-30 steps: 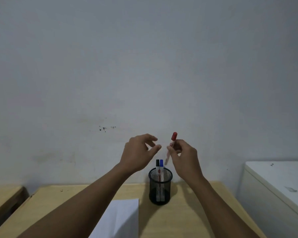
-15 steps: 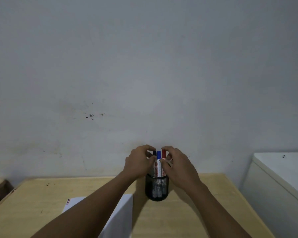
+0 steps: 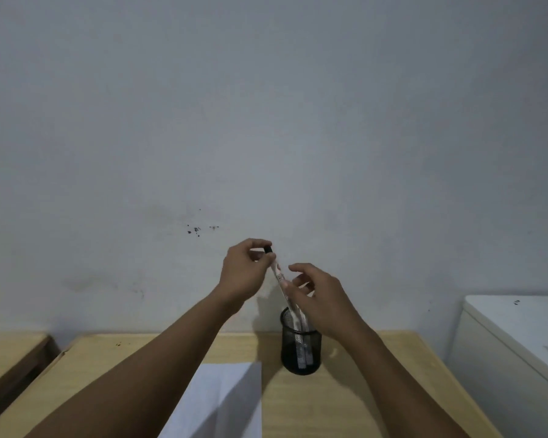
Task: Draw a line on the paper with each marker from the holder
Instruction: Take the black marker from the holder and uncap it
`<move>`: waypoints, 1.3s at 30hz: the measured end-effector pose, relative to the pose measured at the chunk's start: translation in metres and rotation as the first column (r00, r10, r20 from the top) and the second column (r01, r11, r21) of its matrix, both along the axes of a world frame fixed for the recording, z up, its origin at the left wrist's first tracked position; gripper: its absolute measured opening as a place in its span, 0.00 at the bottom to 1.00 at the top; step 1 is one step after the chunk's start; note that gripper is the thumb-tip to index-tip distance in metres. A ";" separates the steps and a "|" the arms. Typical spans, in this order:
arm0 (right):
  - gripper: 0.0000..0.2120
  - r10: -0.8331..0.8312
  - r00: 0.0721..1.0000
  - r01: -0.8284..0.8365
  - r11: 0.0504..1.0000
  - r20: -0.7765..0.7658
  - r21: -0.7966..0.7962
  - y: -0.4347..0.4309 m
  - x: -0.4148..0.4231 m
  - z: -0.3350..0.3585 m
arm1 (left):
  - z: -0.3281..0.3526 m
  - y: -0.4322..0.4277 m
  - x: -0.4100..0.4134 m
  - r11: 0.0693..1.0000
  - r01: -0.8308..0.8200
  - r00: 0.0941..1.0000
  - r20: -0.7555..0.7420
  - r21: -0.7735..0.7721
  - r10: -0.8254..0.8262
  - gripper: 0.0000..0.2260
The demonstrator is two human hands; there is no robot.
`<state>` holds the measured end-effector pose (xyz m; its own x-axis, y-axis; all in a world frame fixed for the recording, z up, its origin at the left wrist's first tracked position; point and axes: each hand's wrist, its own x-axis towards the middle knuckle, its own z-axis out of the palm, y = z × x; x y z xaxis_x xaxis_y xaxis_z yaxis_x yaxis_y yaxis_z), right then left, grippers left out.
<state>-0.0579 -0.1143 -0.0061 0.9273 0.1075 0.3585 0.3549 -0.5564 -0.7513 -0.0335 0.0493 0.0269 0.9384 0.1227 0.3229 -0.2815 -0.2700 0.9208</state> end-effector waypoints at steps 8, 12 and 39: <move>0.07 0.119 0.993 -0.093 0.871 -0.023 0.482 0.048 -0.034 0.042 | 0.038 0.076 -0.063 0.908 -0.105 0.967 -0.255 -0.406 -0.002 0.10; 0.07 0.165 0.986 -0.118 0.762 -0.014 0.636 0.084 -0.051 0.052 | 0.038 0.102 -0.088 0.880 -0.144 0.962 -0.273 -0.452 0.017 0.10; 0.08 0.286 0.953 -0.291 0.771 0.100 0.566 0.134 -0.051 0.009 | -0.013 0.157 -0.080 0.903 -0.221 0.968 -0.193 -0.368 0.158 0.06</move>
<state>-0.1086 0.0198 0.0033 0.8826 0.1445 0.4473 0.4367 0.0998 -0.8940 -0.1139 0.2064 0.0138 0.9190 0.3883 0.0678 -0.1064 0.0788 0.9912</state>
